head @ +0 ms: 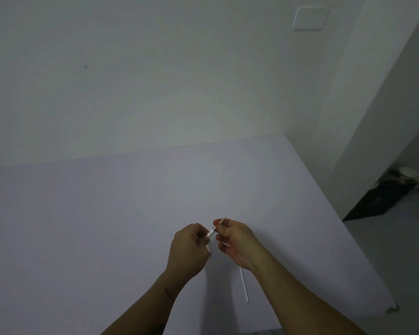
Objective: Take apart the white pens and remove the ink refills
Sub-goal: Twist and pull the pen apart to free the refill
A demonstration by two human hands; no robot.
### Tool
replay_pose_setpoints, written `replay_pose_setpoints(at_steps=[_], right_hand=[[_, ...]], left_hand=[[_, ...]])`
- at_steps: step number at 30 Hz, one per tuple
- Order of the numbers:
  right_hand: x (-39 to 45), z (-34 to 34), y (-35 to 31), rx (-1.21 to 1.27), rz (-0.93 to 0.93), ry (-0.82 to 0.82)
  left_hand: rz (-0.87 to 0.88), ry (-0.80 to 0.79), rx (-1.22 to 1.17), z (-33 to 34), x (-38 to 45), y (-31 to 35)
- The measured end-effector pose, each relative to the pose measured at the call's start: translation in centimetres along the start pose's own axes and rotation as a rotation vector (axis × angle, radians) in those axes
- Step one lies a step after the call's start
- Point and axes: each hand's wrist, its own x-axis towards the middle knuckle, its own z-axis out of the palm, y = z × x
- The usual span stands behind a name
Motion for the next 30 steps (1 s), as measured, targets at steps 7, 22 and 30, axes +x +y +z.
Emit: replay_pose_setpoints(at_steps=[7, 22, 30], right_hand=[[-0.17, -0.11, -0.47, 0.002, 0.016, -0.030], [-0.26, 0.03, -0.21, -0.021, 0.014, 0.000], [-0.63, -0.10, -0.12, 0.000, 0.024, -0.041]], left_hand=[[-0.012, 0.000, -0.021, -0.05, 0.25, 0.01], [-0.014, 0.001, -0.024, 0.08, 0.18, -0.49], [-0.037, 0.007, -0.015, 0.19, 0.23, -0.63]])
